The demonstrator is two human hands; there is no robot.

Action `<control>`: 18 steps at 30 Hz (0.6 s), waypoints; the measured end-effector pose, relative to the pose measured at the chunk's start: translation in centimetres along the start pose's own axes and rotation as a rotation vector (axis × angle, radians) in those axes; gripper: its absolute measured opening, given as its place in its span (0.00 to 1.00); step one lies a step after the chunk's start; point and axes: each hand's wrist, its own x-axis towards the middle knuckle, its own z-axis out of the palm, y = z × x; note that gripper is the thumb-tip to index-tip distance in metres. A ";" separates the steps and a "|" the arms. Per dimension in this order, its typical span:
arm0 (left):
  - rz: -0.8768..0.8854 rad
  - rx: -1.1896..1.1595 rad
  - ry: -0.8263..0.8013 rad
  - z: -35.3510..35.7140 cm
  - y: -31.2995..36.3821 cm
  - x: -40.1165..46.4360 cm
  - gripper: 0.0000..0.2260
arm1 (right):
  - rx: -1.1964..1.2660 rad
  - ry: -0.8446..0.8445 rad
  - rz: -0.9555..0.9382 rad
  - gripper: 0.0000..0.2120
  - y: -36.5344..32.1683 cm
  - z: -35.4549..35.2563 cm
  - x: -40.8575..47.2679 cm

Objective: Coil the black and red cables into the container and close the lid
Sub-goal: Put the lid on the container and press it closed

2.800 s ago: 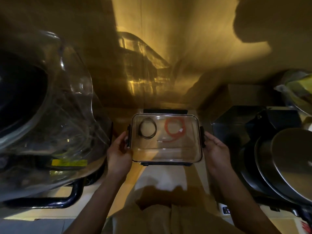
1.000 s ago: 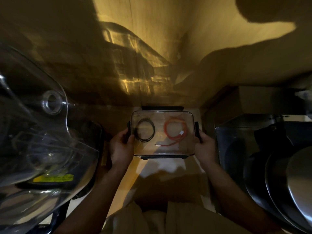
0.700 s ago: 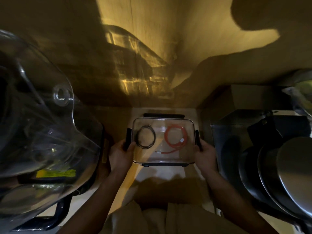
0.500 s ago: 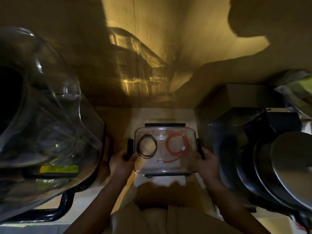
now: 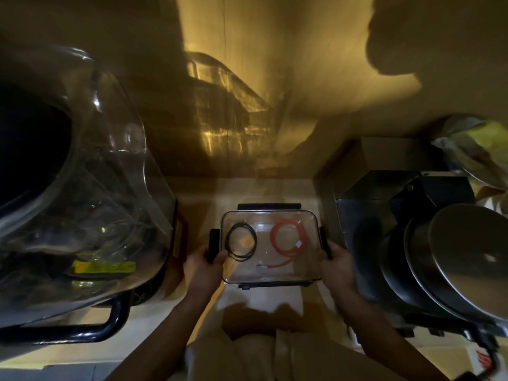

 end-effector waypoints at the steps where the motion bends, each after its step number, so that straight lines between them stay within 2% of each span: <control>1: 0.022 0.012 0.007 -0.1 0.0 -0.1 0.07 | 0.002 -0.004 -0.003 0.10 0.0 0.1 0.0; 5: 0.102 0.044 0.019 0.1 -0.2 -0.4 0.07 | 0.144 -0.062 0.028 0.09 0.9 -0.9 -0.2; 7: 0.116 0.020 0.017 0.1 -0.3 -0.5 0.11 | 0.256 -0.078 0.076 0.08 1.2 -1.3 -0.4; 10: 0.141 0.019 0.010 -0.1 -0.6 -0.2 0.15 | 0.279 -0.052 0.093 0.07 1.7 -1.0 -0.7; 14: 0.146 0.001 0.032 -0.4 -0.5 0.1 0.18 | 0.193 -0.024 0.074 0.07 2.3 -0.3 -0.9; 18: 0.228 0.102 0.006 -0.3 -0.9 -0.8 0.23 | -0.138 0.126 -0.215 0.19 2.6 0.6 -1.5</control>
